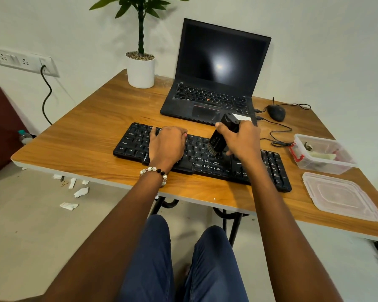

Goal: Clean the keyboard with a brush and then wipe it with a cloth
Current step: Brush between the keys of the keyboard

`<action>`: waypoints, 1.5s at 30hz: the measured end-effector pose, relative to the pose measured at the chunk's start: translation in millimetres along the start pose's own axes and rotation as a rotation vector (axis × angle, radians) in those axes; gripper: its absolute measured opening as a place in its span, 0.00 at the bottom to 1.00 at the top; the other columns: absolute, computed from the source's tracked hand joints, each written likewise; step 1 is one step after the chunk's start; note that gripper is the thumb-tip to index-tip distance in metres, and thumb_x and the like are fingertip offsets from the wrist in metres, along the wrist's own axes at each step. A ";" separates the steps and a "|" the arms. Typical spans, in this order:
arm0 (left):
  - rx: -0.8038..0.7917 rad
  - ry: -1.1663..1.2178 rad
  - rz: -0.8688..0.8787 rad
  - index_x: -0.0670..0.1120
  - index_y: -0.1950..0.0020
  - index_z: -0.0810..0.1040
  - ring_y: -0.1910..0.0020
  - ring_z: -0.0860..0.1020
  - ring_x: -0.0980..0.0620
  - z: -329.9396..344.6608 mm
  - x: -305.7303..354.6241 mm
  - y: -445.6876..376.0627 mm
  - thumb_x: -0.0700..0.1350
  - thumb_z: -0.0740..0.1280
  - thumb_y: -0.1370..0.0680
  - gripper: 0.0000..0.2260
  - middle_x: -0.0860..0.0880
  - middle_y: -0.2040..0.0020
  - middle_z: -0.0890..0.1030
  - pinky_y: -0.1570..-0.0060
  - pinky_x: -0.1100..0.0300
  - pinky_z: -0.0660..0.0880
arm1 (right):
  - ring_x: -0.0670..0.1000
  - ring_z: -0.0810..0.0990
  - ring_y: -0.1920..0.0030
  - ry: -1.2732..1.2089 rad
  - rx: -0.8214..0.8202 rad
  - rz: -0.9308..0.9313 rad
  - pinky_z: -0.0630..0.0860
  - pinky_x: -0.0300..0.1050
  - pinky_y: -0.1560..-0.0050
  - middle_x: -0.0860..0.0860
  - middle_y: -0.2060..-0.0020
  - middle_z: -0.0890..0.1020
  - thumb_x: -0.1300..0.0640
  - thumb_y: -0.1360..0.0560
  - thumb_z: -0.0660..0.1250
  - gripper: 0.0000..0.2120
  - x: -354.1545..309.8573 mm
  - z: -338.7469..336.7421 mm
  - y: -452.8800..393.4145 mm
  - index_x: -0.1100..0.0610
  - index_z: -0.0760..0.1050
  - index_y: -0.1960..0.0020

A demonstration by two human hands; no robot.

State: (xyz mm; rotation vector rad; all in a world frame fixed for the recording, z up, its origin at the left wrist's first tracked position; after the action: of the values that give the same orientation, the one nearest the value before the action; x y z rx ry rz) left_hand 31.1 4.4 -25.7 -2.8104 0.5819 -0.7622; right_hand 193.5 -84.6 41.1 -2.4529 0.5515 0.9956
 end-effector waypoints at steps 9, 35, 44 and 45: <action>0.009 -0.014 0.004 0.55 0.35 0.76 0.33 0.71 0.54 1.6 -0.9 -0.9 0.52 0.54 0.17 0.15 0.55 0.37 0.78 0.26 0.47 0.47 | 0.49 0.81 0.72 -0.095 0.001 0.021 0.74 0.39 0.78 0.55 0.59 0.84 0.45 0.26 0.70 0.18 -3.3 -1.9 -7.1 0.61 0.77 0.51; 0.045 -0.009 0.004 0.55 0.36 0.77 0.34 0.72 0.53 1.7 0.6 -1.2 0.51 0.56 0.17 0.14 0.53 0.38 0.80 0.26 0.46 0.51 | 0.45 0.78 0.77 -0.113 -0.051 0.033 0.70 0.37 0.81 0.56 0.62 0.84 0.47 0.26 0.70 0.17 -5.7 -0.7 -3.8 0.64 0.78 0.53; 0.051 -0.010 0.003 0.55 0.36 0.77 0.34 0.71 0.53 1.6 0.3 -1.0 0.51 0.56 0.17 0.15 0.54 0.38 0.80 0.26 0.46 0.51 | 0.51 0.79 0.72 0.034 -0.180 -0.030 0.76 0.47 0.74 0.57 0.64 0.84 0.47 0.27 0.70 0.16 -14.8 5.7 1.6 0.60 0.76 0.60; 0.052 -0.011 0.005 0.55 0.36 0.77 0.34 0.71 0.54 1.8 0.1 -1.2 0.51 0.56 0.17 0.15 0.54 0.38 0.80 0.26 0.45 0.51 | 0.49 0.77 0.76 -0.019 -0.215 -0.014 0.72 0.43 0.77 0.57 0.64 0.84 0.47 0.28 0.70 0.16 -15.4 3.8 -0.4 0.62 0.77 0.58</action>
State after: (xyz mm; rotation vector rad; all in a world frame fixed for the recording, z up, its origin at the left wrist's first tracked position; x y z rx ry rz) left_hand 32.5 5.6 -26.8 -2.7629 0.5592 -0.7489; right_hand 181.5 -79.3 49.8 -2.6270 0.4405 1.1236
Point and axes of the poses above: each hand's wrist, its own y-axis away from the middle knuckle, its own z-axis out of the palm, x = y × z, the point moved 3 cm from there along -y, towards the middle knuckle
